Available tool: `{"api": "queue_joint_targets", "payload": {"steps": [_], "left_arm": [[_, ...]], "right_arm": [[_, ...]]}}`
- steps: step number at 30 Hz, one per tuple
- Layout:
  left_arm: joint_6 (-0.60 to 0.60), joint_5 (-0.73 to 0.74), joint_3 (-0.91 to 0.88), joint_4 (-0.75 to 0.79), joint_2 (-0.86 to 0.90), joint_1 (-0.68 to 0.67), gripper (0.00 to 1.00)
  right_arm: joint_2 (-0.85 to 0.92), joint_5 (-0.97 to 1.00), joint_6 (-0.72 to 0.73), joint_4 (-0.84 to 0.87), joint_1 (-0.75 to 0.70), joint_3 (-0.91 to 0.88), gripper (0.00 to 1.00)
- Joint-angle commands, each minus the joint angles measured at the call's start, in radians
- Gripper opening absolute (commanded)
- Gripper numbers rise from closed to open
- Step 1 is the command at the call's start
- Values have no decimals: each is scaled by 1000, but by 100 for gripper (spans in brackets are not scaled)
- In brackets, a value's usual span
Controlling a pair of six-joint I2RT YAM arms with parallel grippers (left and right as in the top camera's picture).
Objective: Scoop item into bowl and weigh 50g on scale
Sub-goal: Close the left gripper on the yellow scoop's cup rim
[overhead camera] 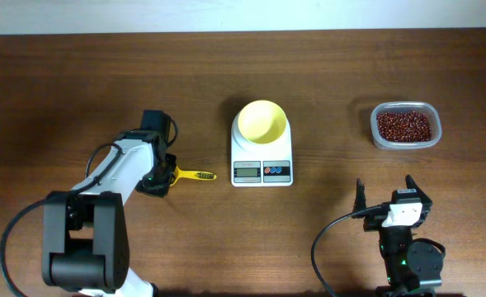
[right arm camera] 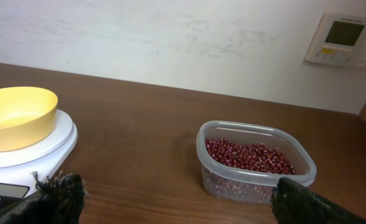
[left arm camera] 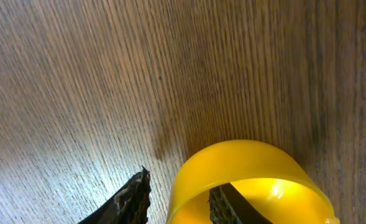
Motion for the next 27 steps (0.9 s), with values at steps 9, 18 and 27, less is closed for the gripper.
{"api": "queue_joint_targets", "payload": {"steps": [9, 18, 27], "left_arm": [[-2, -5, -9, 19, 30, -29, 24], [-2, -1, -9, 3, 74, -29, 0], [133, -9, -3, -38, -147, 39, 0]], "right_arm": [[-8, 19, -6, -6, 8, -5, 99], [-8, 19, -6, -6, 8, -5, 99], [-8, 19, -6, -6, 8, -5, 99]]}}
